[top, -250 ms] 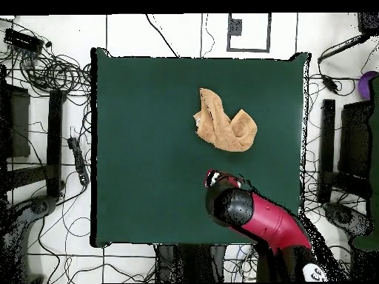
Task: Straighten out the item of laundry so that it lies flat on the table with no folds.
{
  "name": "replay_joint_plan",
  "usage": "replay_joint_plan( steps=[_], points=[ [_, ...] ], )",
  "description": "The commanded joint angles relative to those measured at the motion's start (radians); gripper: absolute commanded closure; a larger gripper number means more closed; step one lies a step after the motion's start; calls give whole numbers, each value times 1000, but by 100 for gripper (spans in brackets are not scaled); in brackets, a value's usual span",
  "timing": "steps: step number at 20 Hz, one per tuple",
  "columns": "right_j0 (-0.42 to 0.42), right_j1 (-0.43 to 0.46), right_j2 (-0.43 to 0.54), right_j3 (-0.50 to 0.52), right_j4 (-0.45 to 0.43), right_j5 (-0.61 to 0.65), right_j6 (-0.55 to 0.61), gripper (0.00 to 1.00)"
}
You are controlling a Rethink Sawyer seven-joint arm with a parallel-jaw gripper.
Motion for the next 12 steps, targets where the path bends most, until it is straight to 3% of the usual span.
replay_joint_plan(
  steps=[1,3,6,7,12],
  points=[
    [7,36,176,150,54,-79,251,0],
    [14,15,152,198,37,-93,263,0],
    [-56,15,187,334,-3,-200,289,0],
    [-52,12,159,358,-25,-224,288,0],
    [-137,87,147,486,-133,-423,302,0]
  ],
)
